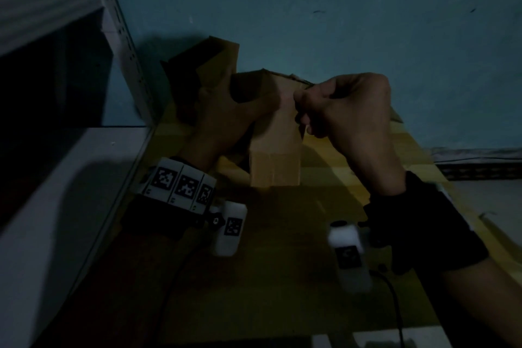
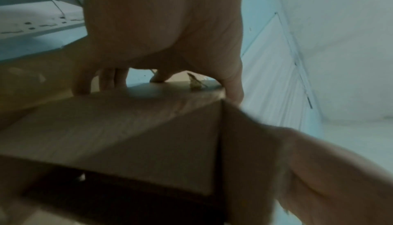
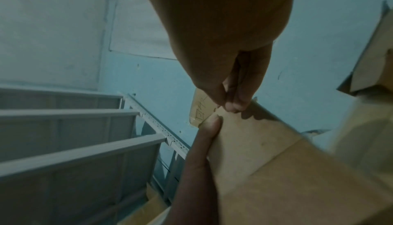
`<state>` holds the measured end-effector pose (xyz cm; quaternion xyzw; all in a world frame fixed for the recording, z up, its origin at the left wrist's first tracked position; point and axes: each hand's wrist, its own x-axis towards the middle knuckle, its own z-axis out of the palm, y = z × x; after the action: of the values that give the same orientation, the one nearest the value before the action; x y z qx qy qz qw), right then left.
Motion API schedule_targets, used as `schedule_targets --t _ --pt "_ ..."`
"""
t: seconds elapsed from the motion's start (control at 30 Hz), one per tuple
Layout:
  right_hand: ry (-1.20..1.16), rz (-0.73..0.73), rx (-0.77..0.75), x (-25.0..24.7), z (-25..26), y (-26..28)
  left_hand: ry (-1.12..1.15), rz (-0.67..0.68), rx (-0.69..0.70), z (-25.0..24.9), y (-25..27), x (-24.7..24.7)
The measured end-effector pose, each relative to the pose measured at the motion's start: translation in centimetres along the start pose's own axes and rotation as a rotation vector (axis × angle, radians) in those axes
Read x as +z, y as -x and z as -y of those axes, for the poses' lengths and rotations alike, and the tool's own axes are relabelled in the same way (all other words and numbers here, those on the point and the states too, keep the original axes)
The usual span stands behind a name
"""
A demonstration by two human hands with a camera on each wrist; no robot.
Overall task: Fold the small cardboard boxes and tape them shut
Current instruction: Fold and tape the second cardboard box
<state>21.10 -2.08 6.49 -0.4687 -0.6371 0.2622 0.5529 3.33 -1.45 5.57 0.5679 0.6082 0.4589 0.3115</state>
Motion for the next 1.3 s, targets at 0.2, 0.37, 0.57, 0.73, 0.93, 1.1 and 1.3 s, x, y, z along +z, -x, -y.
schedule_targets --t 0.2,0.37,0.57,0.73,0.93,1.1,1.3 --pt "-0.159 0.004 0.123 0.5 -0.2 0.4 -0.162 -0.05 -0.007 0.5 -0.5 0.3" --pt "-0.12 -0.008 0.112 0.8 -0.2 0.7 -0.238 -0.073 -0.011 0.8 -0.7 0.7" --pt "-0.112 0.018 0.07 0.8 -0.1 0.8 -0.22 -0.053 -0.024 1.0 -0.9 0.5" --pt "-0.166 0.098 0.12 0.4 -0.1 0.3 -0.174 -0.027 0.002 1.3 -1.2 -0.1" --pt "-0.19 0.132 0.131 0.0 -0.2 0.0 -0.154 -0.02 0.019 1.3 -1.3 -0.5" --pt "-0.191 0.17 0.111 -0.2 -0.2 -0.1 -0.128 0.001 0.05 1.4 -1.6 -0.8" --pt "-0.241 0.163 0.16 -0.8 0.1 -0.5 -0.13 0.018 0.049 1.7 -1.7 -1.0"
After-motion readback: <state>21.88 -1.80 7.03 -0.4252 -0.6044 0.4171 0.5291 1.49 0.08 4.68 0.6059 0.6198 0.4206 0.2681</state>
